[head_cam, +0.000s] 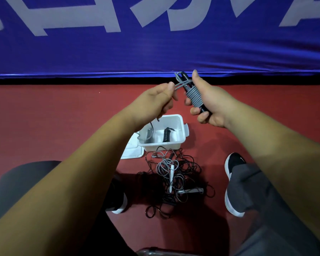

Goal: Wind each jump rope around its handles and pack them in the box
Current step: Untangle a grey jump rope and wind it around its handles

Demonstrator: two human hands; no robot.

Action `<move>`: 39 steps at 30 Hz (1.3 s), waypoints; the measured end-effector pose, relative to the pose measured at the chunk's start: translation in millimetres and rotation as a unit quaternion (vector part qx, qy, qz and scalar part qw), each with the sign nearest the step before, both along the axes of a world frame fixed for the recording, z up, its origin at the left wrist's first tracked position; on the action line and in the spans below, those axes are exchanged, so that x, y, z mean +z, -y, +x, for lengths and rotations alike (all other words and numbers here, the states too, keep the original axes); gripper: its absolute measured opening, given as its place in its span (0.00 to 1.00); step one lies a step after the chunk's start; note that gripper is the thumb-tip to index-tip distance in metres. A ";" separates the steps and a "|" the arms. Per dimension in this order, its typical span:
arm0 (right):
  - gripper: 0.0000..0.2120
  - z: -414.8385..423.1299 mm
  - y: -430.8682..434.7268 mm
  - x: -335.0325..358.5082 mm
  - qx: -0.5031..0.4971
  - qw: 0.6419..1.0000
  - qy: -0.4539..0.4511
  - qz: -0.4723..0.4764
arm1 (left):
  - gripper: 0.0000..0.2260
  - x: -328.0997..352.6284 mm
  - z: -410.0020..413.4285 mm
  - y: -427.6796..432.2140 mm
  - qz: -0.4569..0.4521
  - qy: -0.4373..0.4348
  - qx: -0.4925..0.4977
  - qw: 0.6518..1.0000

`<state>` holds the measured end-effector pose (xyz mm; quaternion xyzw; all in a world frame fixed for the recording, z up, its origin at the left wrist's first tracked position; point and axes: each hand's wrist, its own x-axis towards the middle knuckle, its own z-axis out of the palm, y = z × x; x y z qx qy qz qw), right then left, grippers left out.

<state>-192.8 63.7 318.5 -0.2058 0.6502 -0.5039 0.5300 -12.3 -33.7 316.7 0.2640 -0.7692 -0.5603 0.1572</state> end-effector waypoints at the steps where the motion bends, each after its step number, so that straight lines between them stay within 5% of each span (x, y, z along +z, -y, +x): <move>1: 0.31 -0.2 -0.1 0.7 -0.002 1.000 0.002 0.001 | 0.18 0.4 0.6 0.1 0.000 -0.002 -0.016 1.000; 10: 0.20 1.5 -4.1 7.8 0.036 0.999 0.039 -0.014 | 0.10 -11.7 10.6 18.8 -0.108 0.099 -0.020 0.989; 22: 0.20 5.8 -9.4 15.7 0.119 0.990 0.070 -0.037 | 0.09 -12.8 6.1 22.2 -0.062 0.063 -0.014 0.996; 28: 0.20 6.2 -13.2 20.3 0.165 0.980 0.099 -0.042 | 0.07 -8.6 6.4 23.7 -0.124 0.065 0.012 0.990; 39: 0.21 0.0 -20.7 19.9 0.373 0.912 0.166 0.026 | 0.16 12.3 9.1 18.8 -0.181 0.022 -0.006 0.983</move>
